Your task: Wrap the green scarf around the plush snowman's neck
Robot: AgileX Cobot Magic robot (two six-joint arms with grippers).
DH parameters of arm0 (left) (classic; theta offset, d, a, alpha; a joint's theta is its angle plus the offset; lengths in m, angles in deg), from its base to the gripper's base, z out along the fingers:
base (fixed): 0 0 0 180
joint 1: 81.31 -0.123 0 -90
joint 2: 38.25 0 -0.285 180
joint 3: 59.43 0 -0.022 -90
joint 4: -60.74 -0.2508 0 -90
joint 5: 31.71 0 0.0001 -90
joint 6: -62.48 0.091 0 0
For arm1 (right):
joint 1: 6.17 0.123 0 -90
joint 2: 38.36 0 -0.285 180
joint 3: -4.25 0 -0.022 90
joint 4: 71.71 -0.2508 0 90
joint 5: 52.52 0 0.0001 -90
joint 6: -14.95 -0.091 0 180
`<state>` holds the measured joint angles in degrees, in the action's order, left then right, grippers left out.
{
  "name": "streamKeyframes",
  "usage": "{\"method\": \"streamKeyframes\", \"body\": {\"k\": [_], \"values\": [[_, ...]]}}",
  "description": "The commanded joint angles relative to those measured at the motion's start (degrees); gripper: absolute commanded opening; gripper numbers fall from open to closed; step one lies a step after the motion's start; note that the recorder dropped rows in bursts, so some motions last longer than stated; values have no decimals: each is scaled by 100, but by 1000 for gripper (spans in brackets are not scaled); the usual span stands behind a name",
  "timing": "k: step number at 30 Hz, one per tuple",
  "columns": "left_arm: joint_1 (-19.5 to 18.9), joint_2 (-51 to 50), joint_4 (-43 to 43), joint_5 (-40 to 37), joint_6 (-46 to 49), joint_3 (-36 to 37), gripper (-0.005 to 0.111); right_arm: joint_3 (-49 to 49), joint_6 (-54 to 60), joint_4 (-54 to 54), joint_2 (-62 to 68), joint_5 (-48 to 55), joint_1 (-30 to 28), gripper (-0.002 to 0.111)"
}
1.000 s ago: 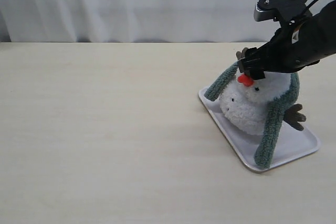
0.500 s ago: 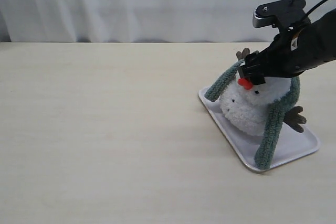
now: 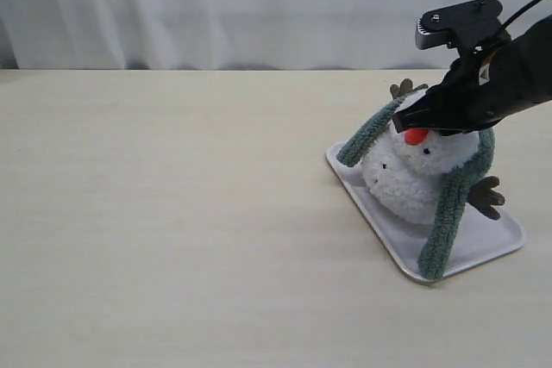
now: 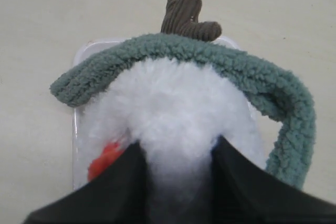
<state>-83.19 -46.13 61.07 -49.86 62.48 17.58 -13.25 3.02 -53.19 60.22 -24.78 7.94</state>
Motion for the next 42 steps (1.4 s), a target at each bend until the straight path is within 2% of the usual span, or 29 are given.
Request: {"method": "streamKeyframes", "body": {"k": [1,3,10,16,22,33,36,38,40,42], "values": [[-8,10,21,53,0,21,0,-50,753,-316,32,123,0,4],[-8,10,21,53,0,21,0,-50,1467,-723,32,123,0,4],[-8,10,21,53,0,21,0,-50,5195,-2593,32,147,0,4],[-8,10,21,53,0,21,0,-50,8003,-3099,-28,538,0,4],[-8,10,21,53,0,21,0,-50,10245,-3196,-75,1053,0,4],[-8,10,21,53,0,21,0,-50,10099,-3282,-112,512,0,4],[-8,10,21,53,0,21,0,-50,10048,-3282,-126,447,0,8],[-8,10,21,53,0,21,0,-50,9773,-3282,-151,335,0,21],[-8,10,21,53,0,21,0,-50,9756,-3282,-163,337,0,47],[-8,10,21,53,0,21,0,-50,9644,-3282,-214,305,0,63]]}}
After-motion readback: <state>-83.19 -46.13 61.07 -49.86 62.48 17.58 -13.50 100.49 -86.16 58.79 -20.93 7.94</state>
